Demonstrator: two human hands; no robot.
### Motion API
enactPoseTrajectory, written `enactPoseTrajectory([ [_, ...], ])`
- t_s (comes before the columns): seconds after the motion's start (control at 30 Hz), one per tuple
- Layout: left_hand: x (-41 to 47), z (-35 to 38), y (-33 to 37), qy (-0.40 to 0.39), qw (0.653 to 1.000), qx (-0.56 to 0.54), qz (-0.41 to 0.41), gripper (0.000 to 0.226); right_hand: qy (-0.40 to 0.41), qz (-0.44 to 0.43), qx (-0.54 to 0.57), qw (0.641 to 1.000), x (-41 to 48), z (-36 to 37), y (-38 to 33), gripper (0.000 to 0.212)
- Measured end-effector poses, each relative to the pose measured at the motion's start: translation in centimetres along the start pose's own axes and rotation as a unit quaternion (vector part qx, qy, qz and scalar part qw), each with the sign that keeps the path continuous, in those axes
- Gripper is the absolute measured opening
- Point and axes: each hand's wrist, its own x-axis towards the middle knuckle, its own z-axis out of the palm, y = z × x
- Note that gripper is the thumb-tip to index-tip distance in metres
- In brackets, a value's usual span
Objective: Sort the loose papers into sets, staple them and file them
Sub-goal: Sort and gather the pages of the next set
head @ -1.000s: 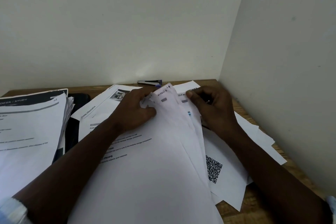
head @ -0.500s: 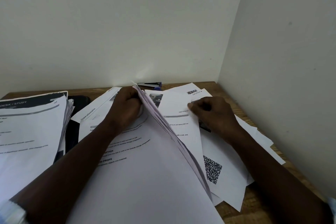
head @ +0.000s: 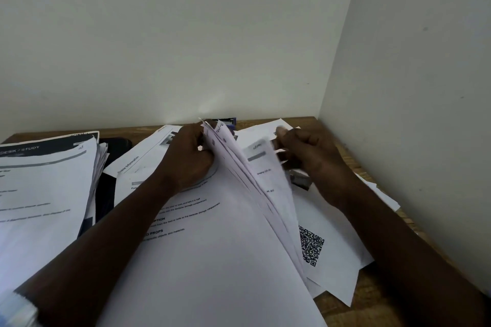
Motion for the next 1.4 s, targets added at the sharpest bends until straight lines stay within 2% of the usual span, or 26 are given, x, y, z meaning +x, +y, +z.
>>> enactPoseTrajectory([
  [0.07, -0.2, 0.2, 0.0, -0.026, 1.0, 0.012, -0.002, 0.047, -0.131, 0.127, 0.177, 0.967, -0.7, -0.2, -1.3, 0.072],
  [0.1, -0.2, 0.3, -0.2, -0.026, 0.999, 0.022, -0.01, 0.039, -0.177, 0.149, 0.242, 0.942, -1.0, -0.3, -1.7, 0.083],
  [0.13, -0.2, 0.4, 0.0, -0.021, 0.999, 0.031, -0.015, 0.03, -0.206, 0.143, 0.29, 0.924, -1.1, -0.6, -2.0, 0.091],
  [0.2, -0.2, 0.3, 0.0, -0.013, 0.999, 0.034, -0.012, 0.017, -0.18, 0.119, 0.329, 0.919, -0.9, -0.8, -2.4, 0.098],
  [0.23, -0.2, 0.2, 0.3, -0.013, 1.0, 0.028, 0.002, 0.017, -0.12, 0.107, 0.302, 0.94, -0.7, -0.8, -2.4, 0.096],
  [0.27, -0.2, 0.0, 0.5, -0.013, 1.0, 0.022, 0.006, 0.027, -0.039, 0.091, 0.226, 0.969, -0.5, -1.0, -2.4, 0.09],
  [0.3, -0.4, -0.1, 1.1, -0.008, 1.0, 0.011, 0.0, 0.037, 0.052, 0.068, 0.095, 0.992, -0.4, -1.2, -2.2, 0.081],
  [0.33, -0.6, -0.2, 1.7, -0.011, 1.0, -0.015, -0.01, 0.042, 0.133, 0.036, -0.071, 0.988, -0.3, -1.5, -1.9, 0.069],
  [0.37, -0.7, -0.3, 1.9, -0.012, 0.999, -0.038, -0.014, 0.042, 0.181, 0.006, -0.238, 0.954, -0.2, -2.0, -1.3, 0.059],
  [0.4, -0.8, -0.2, 2.1, -0.015, 0.998, -0.065, -0.012, 0.039, 0.19, -0.008, -0.344, 0.92, -0.3, -2.5, -0.7, 0.049],
  [0.43, -0.9, -0.1, 2.1, -0.016, 0.997, -0.079, -0.015, 0.038, 0.172, 0.001, -0.378, 0.91, -0.3, -2.7, -0.1, 0.042],
  [0.53, -0.7, 0.0, 1.9, -0.026, 0.995, -0.087, -0.03, 0.043, 0.094, 0.078, -0.27, 0.955, -0.4, -2.0, 0.6, 0.032],
  [0.6, -0.6, -0.1, 1.8, -0.016, 0.994, -0.1, -0.033, 0.045, 0.07, 0.11, -0.147, 0.981, -0.5, -1.3, 0.2, 0.018],
  [0.67, -0.6, -0.1, 1.7, -0.006, 0.995, -0.096, -0.026, 0.043, 0.041, 0.124, -0.021, 0.991, -0.6, -1.1, 0.0, 0.03],
  [0.77, -0.5, -0.1, 1.5, 0.002, 0.996, -0.09, -0.028, 0.04, 0.043, 0.109, 0.05, 0.992, -0.5, -1.0, 0.1, 0.036],
  [0.9, -0.5, -0.3, 1.6, -0.007, 0.998, -0.054, -0.029, 0.037, 0.081, 0.071, 0.06, 0.992, -0.4, -0.5, 0.4, 0.035],
  [1.07, -0.3, 0.0, 0.1, -0.002, 0.999, -0.014, -0.044, 0.015, 0.105, 0.039, 0.045, 0.993, -0.7, 0.0, 0.4, 0.03],
  [1.13, -0.5, 0.0, 0.3, -0.021, 1.0, 0.024, 0.002, 0.01, 0.071, 0.032, 0.058, 0.995, -1.1, 0.5, -0.1, 0.023],
  [1.17, -0.7, 0.1, 0.6, -0.03, 0.999, 0.034, 0.016, 0.018, 0.035, 0.044, 0.072, 0.996, -1.4, 1.0, -0.5, 0.023],
  [1.27, -1.1, 0.1, 1.7, -0.048, 0.998, 0.038, 0.016, 0.043, -0.083, 0.055, 0.067, 0.993, -2.2, 2.5, -1.5, 0.055],
  [1.3, -1.1, 0.2, 1.7, -0.056, 0.997, 0.039, 0.025, 0.043, -0.102, 0.036, 0.061, 0.992, -2.6, 3.0, -1.6, 0.056],
  [1.33, -1.1, 0.1, 1.7, -0.071, 0.997, 0.033, 0.029, 0.039, -0.108, 0.006, 0.03, 0.994, -3.2, 3.6, -1.9, 0.051],
  [1.4, -1.0, 0.1, 1.5, -0.091, 0.996, 0.013, 0.007, 0.038, -0.086, -0.057, -0.121, 0.987, -3.9, 4.5, -1.7, 0.048],
])
